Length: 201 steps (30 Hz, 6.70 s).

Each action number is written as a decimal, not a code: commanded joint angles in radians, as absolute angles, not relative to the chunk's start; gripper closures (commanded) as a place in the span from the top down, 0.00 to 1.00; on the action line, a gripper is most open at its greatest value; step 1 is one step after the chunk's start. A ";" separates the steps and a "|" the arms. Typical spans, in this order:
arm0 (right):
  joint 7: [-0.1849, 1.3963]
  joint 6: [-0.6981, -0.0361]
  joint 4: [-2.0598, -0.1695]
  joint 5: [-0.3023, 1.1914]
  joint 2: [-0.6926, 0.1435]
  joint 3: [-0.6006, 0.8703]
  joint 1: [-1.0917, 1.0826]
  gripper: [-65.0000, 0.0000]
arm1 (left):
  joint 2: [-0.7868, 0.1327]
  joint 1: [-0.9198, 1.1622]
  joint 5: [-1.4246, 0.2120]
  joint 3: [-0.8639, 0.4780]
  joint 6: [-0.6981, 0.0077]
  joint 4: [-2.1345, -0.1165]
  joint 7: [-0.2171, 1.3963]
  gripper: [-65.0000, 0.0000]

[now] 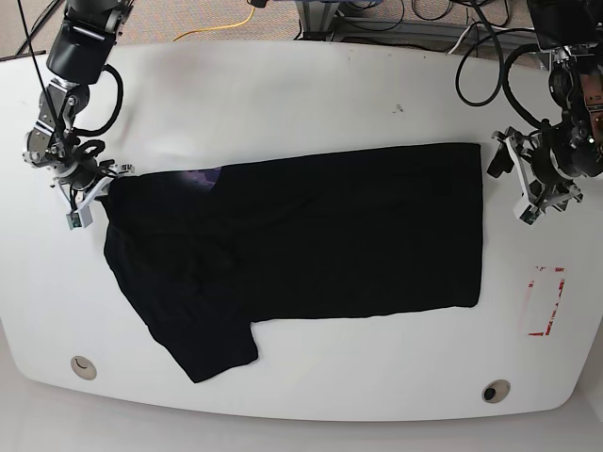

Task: Layout the t-shirt on the table in an organized manner, then fold the t-shirt properly
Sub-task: 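Grasp the shirt corners with both grippers and drag the shirt away from the table center, then regrasp the shirt's folded edge with both grippers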

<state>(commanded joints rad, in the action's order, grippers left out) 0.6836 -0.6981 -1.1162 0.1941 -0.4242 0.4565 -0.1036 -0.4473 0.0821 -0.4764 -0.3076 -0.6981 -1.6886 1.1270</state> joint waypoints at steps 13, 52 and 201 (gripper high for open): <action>0.685 -0.698 -1.130 0.194 -0.406 0.455 -0.105 0.06 | -0.414 0.077 -0.473 -0.166 -0.698 -1.587 1.069 0.67; 0.845 -0.698 -1.417 0.226 -0.286 0.656 0.180 0.05 | -0.489 0.286 -0.228 -0.087 -0.698 -1.659 1.017 0.03; 0.839 -0.698 -1.081 0.219 -0.255 0.384 -0.262 0.00 | -0.417 -0.177 -0.280 -0.209 -0.698 -1.437 1.049 0.55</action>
